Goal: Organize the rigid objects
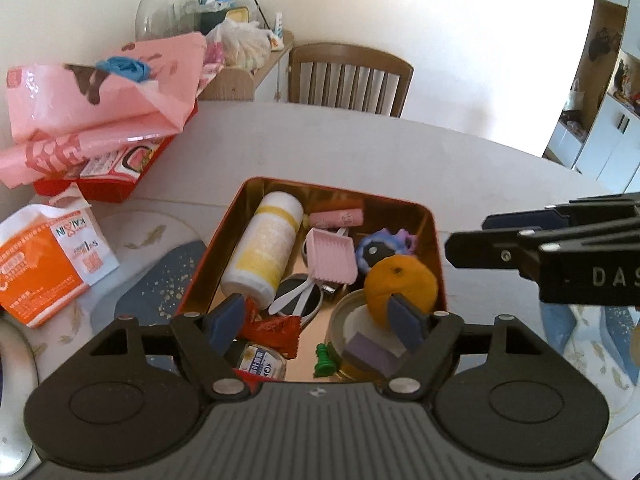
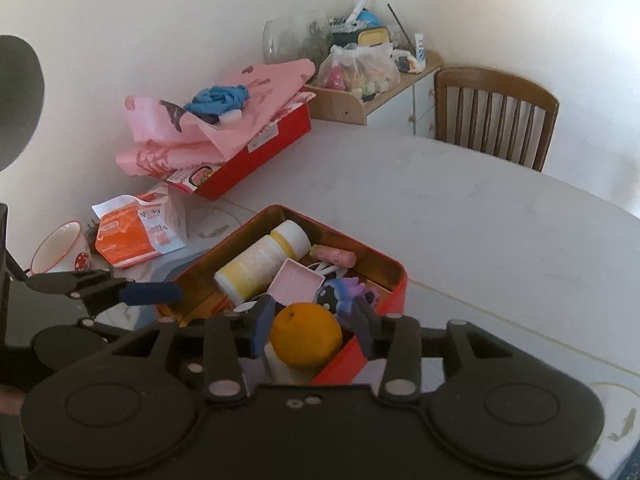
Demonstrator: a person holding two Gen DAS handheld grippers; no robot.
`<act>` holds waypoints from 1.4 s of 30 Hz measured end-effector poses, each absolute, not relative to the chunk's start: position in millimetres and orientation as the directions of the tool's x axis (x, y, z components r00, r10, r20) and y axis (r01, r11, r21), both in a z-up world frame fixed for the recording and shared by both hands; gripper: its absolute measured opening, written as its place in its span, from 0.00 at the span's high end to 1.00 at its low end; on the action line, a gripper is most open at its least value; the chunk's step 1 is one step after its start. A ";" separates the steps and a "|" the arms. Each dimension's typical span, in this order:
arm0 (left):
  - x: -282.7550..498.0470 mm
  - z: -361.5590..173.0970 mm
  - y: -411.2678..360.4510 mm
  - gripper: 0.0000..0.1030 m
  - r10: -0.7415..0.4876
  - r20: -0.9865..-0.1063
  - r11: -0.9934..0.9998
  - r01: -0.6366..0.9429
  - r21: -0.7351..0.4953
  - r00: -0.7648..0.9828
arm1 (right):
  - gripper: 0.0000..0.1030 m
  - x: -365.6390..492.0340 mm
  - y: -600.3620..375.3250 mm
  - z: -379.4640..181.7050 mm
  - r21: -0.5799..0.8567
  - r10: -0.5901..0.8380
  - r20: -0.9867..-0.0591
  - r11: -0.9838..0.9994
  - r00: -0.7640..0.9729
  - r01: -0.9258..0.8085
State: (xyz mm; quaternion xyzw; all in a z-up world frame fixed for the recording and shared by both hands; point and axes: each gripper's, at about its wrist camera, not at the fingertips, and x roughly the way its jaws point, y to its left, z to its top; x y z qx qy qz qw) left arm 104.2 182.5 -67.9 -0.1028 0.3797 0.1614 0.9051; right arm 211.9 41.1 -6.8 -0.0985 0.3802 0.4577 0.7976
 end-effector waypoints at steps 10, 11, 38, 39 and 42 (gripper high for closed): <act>85.1 -39.0 162.4 0.20 0.256 -0.675 0.923 -0.383 -0.043 0.692 | 0.35 192.1 -3.7 12.4 0.216 0.701 -0.649 0.541 0.295 -0.813; 83.6 -36.9 160.4 0.20 0.257 -0.673 0.923 -0.383 -0.042 0.694 | 0.31 190.3 -8.1 13.8 0.217 0.704 -0.646 0.541 0.295 -0.813; 59.1 -21.0 121.3 0.00 0.208 -0.651 0.919 -0.373 -0.124 0.730 | 0.01 158.1 -91.8 37.9 0.180 0.750 -0.546 0.540 0.373 -0.822; 58.0 -21.0 120.8 0.00 0.216 -0.651 0.918 -0.379 -0.119 0.728 | 0.01 157.6 -92.1 37.8 0.179 0.749 -0.546 0.542 0.375 -0.821; 55.6 -20.1 119.1 0.00 0.247 -0.653 0.913 -0.397 -0.090 0.716 | 0.01 158.1 -94.6 36.9 0.182 0.749 -0.546 0.543 0.376 -0.819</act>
